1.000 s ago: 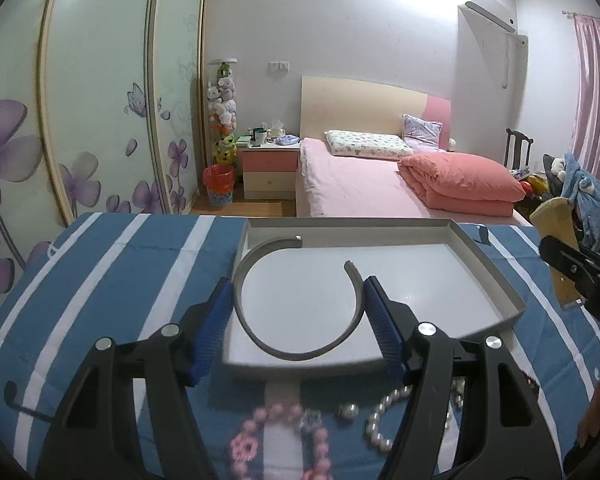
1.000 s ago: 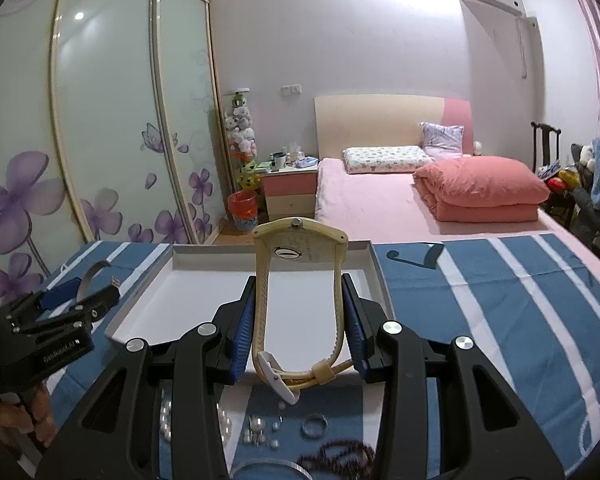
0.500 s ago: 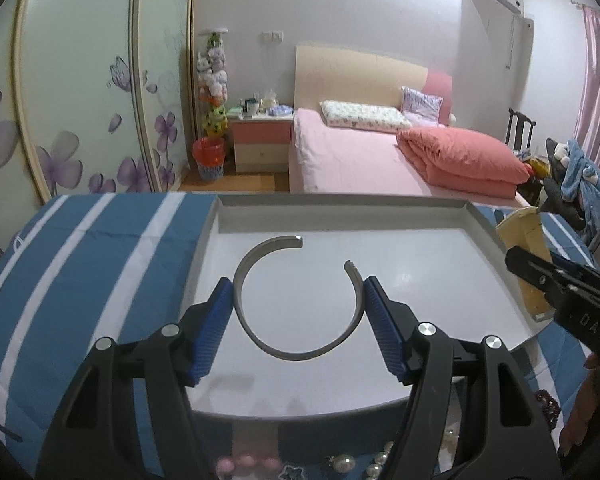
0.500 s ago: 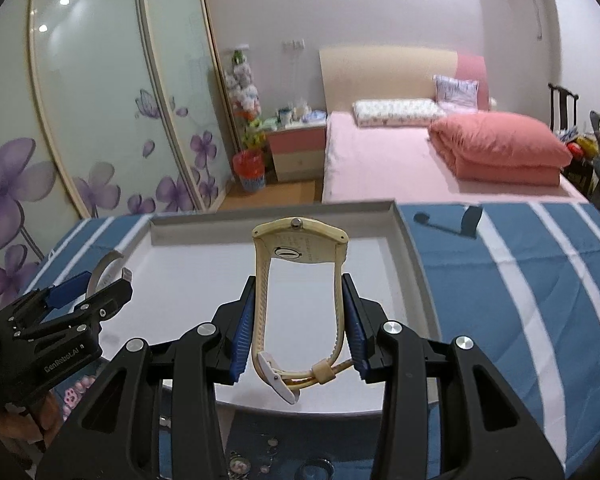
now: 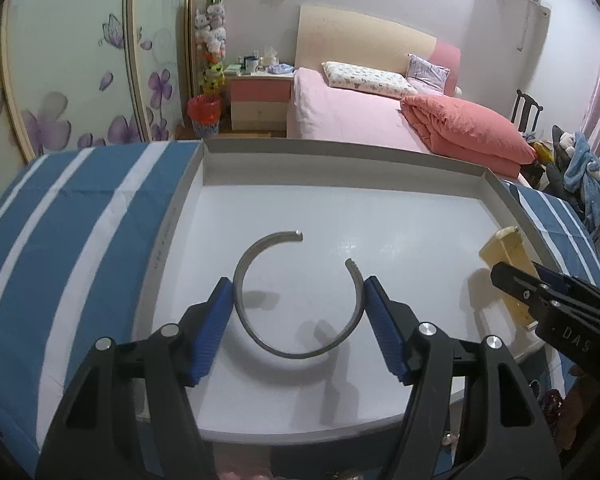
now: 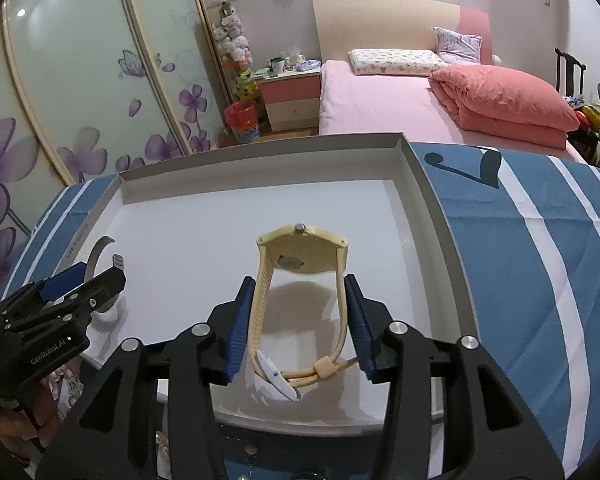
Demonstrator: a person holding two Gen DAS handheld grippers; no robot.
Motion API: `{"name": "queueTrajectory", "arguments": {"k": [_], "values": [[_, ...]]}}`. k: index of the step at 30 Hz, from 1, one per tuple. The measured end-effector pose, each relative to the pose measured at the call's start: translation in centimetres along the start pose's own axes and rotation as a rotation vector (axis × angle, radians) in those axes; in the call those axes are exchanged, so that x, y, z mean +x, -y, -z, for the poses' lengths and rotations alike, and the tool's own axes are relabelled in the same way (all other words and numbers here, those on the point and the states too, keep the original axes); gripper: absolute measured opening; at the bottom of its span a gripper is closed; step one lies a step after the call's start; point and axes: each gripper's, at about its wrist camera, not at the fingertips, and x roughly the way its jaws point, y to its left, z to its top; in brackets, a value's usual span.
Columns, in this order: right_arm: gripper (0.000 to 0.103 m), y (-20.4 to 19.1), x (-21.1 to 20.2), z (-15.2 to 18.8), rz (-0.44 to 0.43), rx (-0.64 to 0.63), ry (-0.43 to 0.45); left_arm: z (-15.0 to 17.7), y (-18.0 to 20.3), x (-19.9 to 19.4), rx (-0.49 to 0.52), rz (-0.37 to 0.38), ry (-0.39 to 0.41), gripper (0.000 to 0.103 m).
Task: Organize jewelry
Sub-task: 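Lift the bangle with the left tool while the right tool carries the watch over the gray tray, then open the left gripper to drop the bangle in the tray while the right releases the watch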
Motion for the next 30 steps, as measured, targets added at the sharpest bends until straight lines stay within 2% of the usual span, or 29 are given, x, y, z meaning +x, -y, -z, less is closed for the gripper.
{"name": "queueTrajectory", "arguments": {"k": [4, 9, 16, 26, 30], "values": [[0.055, 0.1, -1.0, 0.0, -0.001, 0.000, 0.038, -0.1, -0.3, -0.7, -0.005, 0.000, 0.028, 0.066], [0.055, 0.4, -2.5, -0.2, 0.000, 0.011, 0.077, -0.4, -0.5, -2.7, -0.015, 0.002, 0.080, 0.066], [0.055, 0.5, -6.6, 0.7, -0.015, 0.033, 0.144, 0.2, -1.7, -6.6, -0.033, 0.005, 0.129, 0.066], [0.055, -1.0, -11.8, 5.2, -0.045, 0.004, 0.177, 5.3, -3.6, -12.4, -0.004, -0.024, 0.153, 0.070], [0.055, -1.5, -13.1, 7.6, -0.041, -0.006, 0.178, 8.0, -4.0, -13.4, 0.021, -0.039, 0.128, 0.070]]}}
